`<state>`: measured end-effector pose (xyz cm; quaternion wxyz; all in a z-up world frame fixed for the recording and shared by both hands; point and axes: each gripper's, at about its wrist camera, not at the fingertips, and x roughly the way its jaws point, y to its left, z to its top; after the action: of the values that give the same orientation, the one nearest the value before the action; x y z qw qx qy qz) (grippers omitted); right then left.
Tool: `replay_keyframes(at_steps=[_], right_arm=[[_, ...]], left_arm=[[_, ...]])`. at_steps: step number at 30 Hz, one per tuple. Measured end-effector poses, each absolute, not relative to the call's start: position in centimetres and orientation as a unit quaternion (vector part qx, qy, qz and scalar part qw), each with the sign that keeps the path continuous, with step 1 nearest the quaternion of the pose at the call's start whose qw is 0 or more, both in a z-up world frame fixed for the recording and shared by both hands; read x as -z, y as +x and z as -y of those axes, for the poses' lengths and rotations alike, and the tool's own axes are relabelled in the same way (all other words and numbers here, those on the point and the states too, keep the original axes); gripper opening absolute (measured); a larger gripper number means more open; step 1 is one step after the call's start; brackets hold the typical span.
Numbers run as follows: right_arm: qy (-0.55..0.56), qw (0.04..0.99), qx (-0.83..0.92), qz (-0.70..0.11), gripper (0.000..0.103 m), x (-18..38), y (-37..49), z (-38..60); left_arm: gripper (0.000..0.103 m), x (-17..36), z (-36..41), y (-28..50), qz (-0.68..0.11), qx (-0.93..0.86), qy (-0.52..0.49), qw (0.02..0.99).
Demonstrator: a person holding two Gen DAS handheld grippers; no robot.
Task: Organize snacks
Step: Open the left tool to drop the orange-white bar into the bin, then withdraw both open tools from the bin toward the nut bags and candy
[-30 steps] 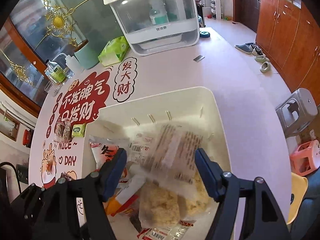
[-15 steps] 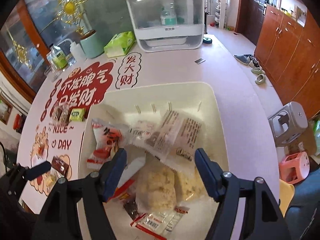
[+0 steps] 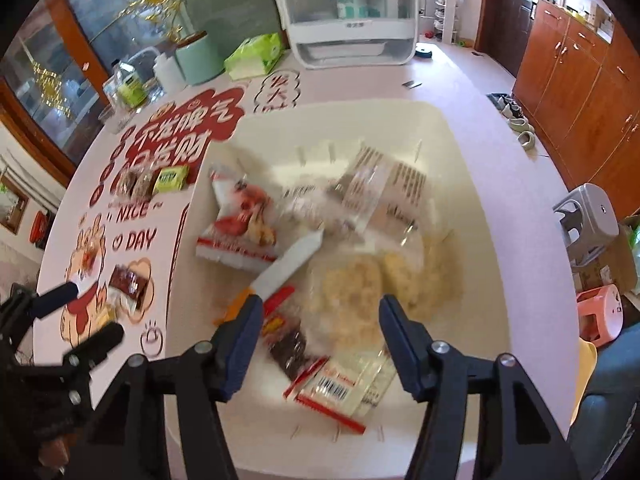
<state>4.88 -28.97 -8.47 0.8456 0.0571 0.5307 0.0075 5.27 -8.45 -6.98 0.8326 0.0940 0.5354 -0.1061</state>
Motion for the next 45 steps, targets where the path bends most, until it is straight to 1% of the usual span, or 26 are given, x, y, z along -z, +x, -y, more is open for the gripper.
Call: replay_keyframes(at_steps=[7, 12, 16, 30, 37, 45], right_arm=[[0.061, 0.845, -0.027, -0.53, 0.05, 7.8, 3.5, 26.1], [0.049, 0.855, -0.045, -0.514, 0.046, 6.2, 3.3, 23.0], [0.037, 0.859, -0.063, -0.507, 0.041, 5.2, 3.6, 20.1], [-0.002, 0.858, -0.097, -0.505, 0.041, 3.7, 7.3, 8.7], [0.002, 0.86, -0.097, -0.502, 0.041, 3.8, 11.3, 4.9], [0.021, 0.857, -0.079, -0.509, 0.041, 5.5, 17.2, 2.7]], left_arm=[[0.079, 7.5, 3.1, 4.2, -0.545, 0.075, 0.074, 0.832], [0.079, 7.6, -1.5, 4.2, -0.544, 0.048, 0.052, 0.836], [0.079, 7.7, -5.8, 4.8, -0.542, 0.023, 0.031, 0.839], [0.079, 7.3, -18.0, 8.8, -0.517, -0.018, -0.006, 0.856], [0.079, 8.8, -20.8, 12.0, -0.522, -0.005, -0.004, 0.853], [0.079, 10.9, -21.2, 15.6, -0.528, 0.027, 0.008, 0.849]])
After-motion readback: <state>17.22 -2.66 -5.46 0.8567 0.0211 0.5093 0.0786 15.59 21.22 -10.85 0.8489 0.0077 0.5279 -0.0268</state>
